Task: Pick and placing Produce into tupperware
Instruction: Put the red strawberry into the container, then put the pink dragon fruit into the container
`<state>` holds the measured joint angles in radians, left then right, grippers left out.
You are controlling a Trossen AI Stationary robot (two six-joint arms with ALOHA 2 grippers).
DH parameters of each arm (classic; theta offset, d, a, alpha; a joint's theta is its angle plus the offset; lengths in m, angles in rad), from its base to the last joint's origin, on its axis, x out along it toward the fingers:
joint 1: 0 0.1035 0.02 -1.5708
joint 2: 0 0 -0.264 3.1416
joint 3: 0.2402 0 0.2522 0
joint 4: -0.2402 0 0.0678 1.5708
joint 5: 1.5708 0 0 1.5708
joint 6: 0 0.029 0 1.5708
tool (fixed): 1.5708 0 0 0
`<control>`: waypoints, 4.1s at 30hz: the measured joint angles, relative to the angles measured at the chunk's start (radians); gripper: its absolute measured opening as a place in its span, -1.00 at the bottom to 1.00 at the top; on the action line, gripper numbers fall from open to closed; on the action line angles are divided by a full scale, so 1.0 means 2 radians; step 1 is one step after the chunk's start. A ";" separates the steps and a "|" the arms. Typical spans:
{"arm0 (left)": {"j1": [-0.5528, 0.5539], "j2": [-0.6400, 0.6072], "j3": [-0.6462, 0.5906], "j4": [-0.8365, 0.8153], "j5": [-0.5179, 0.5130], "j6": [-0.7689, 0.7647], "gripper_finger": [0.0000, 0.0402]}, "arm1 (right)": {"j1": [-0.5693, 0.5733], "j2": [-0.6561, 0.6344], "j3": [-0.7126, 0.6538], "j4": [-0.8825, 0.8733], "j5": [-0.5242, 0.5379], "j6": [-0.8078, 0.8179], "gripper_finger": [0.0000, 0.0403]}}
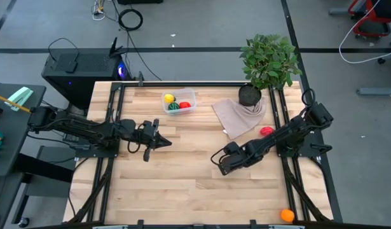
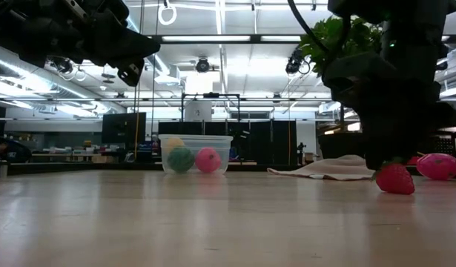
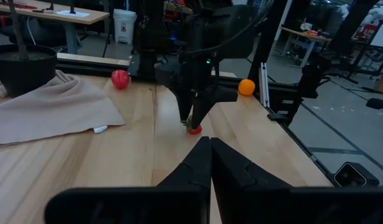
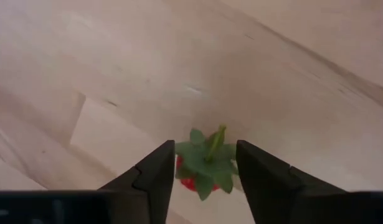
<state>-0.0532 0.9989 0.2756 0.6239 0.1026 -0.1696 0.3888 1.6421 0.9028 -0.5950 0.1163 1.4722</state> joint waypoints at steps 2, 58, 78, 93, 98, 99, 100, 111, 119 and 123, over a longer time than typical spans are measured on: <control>0.000 0.000 0.000 0.000 0.000 0.000 -0.90 | 0.000 0.000 0.000 0.000 0.001 -0.001 -0.20; -0.001 0.000 0.000 -0.006 0.000 -0.015 -0.88 | -0.215 0.166 0.356 0.159 0.205 -0.622 -1.00; -0.001 0.000 0.000 -0.007 0.000 -0.014 -0.91 | -0.271 0.239 0.404 0.148 0.264 -0.759 -1.00; -0.001 0.000 0.000 -0.007 0.000 -0.014 -0.95 | -0.292 0.239 0.404 0.091 0.209 -0.712 -0.50; -0.001 0.000 0.000 -0.007 0.000 -0.014 -0.89 | -0.292 0.239 0.404 0.091 0.209 -0.710 -0.30; -0.001 0.000 0.000 -0.007 0.000 -0.014 -0.88 | -0.292 0.239 0.404 0.091 0.209 -0.710 -0.27; -0.001 0.000 0.000 -0.007 0.000 -0.014 -0.88 | -0.292 0.239 0.404 0.091 0.209 -0.709 -0.25; -0.001 0.000 0.000 -0.007 0.000 -0.013 -0.95 | -0.245 0.195 0.403 0.011 0.194 -0.671 -0.37; -0.001 0.000 0.000 -0.007 0.000 -0.012 -0.88 | -0.157 0.163 0.403 -0.168 0.168 -0.594 -0.43; -0.001 0.000 0.000 -0.007 0.000 -0.012 -0.90 | -0.110 0.157 0.403 -0.238 0.157 -0.553 -0.43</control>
<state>-0.0544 0.9993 0.2752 0.6095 0.1028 -0.1944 0.1691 1.9551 1.7096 -1.0719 0.4300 0.3670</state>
